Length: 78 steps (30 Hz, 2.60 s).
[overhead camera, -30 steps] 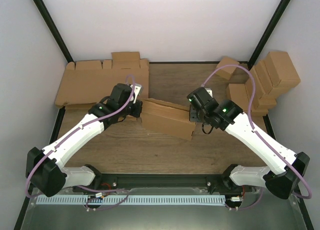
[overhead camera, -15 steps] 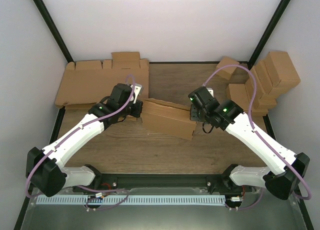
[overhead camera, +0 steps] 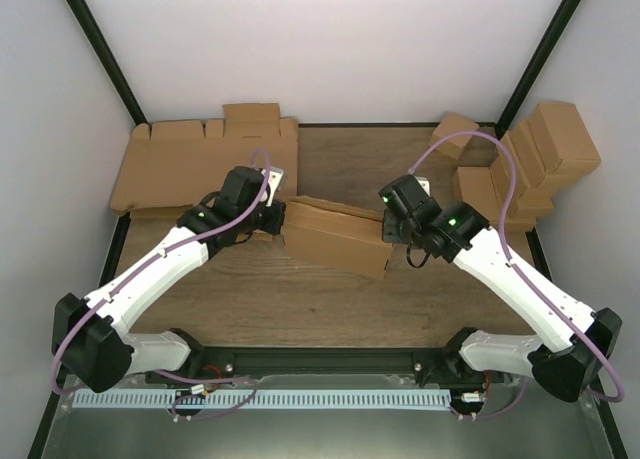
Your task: Fold the paper box
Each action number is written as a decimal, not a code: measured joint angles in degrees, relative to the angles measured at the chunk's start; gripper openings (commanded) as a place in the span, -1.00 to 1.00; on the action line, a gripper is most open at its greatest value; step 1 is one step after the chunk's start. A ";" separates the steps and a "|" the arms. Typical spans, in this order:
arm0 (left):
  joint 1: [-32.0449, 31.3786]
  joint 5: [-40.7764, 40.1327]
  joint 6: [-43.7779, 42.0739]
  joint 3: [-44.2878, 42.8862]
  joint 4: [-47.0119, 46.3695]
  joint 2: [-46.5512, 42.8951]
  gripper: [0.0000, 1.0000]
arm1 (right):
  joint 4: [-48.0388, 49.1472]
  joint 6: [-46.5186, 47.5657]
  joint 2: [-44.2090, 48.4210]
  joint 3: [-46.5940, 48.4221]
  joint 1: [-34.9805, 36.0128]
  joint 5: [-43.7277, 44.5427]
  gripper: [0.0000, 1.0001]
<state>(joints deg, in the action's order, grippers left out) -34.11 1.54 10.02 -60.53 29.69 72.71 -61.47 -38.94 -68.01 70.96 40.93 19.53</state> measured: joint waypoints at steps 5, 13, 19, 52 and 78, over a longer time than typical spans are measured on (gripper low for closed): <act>-0.02 0.07 0.24 0.15 -0.22 -0.02 -0.93 | 2.32 -0.55 1.95 -2.64 0.00 -0.66 -0.99; -0.02 0.68 1.46 5.44 -4.90 -2.08 -0.92 | 6.60 -1.11 4.63 -6.95 0.00 -1.09 -0.99; -0.02 0.87 2.91 9.40 -9.81 -3.93 -0.92 | 11.41 -1.79 7.52 -11.10 0.00 -1.11 -0.99; 0.17 -3.61 4.83 0.04 1.77 -14.58 1.00 | 10.14 5.62 4.79 -11.41 -0.35 -1.99 0.05; 2.45 -6.32 10.78 -6.97 10.67 -8.68 1.00 | -1.33 13.07 6.25 3.30 -0.37 -9.44 1.00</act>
<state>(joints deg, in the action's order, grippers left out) -31.66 -4.78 20.80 -67.51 40.36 64.03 -62.81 -25.87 -61.76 74.26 40.56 10.09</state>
